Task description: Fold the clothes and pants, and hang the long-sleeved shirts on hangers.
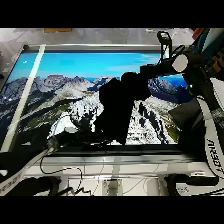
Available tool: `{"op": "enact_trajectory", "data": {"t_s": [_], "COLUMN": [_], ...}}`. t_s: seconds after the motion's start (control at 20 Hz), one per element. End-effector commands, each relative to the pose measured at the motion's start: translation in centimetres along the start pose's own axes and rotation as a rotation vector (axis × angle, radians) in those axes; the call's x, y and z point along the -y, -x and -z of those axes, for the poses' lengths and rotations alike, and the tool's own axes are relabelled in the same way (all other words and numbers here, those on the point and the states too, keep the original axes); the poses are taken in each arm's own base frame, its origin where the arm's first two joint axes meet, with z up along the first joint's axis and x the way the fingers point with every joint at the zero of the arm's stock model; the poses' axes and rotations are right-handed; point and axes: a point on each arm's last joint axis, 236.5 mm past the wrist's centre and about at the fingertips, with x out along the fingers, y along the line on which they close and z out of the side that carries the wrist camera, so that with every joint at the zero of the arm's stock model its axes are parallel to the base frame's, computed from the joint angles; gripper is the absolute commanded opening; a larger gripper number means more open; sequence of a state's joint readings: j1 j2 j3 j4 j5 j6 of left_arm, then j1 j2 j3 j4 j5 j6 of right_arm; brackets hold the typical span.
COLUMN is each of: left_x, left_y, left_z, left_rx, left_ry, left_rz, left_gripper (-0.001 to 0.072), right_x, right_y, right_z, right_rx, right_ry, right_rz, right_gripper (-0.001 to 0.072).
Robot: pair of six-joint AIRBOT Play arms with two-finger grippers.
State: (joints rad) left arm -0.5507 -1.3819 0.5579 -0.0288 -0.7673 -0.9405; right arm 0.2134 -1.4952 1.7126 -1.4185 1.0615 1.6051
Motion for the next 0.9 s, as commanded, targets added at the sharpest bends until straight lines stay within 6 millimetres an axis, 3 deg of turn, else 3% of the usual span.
{"op": "enact_trajectory", "data": {"t_s": [0.0, 0.2, 0.4, 0.55, 0.85], "left_x": [1.4, 0.3, -1.3, -2.2, -2.5], "left_y": [-3.5, -3.7, -1.9, -1.6, -1.9], "left_z": [0.1, -0.7, 1.3, 1.6, -0.5], "left_rx": [-0.011, -0.068, -0.224, -0.249, -0.152], "left_ry": [-0.041, -0.118, -0.146, -0.169, -0.136], "left_rz": [0.001, -0.090, -0.165, -0.198, -0.226], "left_gripper": [0.0575, 0.0575, 0.0575, 0.0575, 0.0575], "right_x": [-0.1, -0.1, -0.1, -0.1, -0.1], "right_y": [0.0, 0.0, 0.0, 0.0, 0.0], "right_z": [-0.1, 0.1, -0.1, -0.2, -0.2], "right_rx": [0.003, -0.004, 0.003, 0.010, 0.009], "right_ry": [-0.003, -0.004, -0.004, -0.004, -0.004], "right_rz": [-0.004, -0.006, -0.005, -0.006, -0.006], "right_gripper": [0.0027, 0.0027, 0.0027, 0.0027, 0.0027]}}
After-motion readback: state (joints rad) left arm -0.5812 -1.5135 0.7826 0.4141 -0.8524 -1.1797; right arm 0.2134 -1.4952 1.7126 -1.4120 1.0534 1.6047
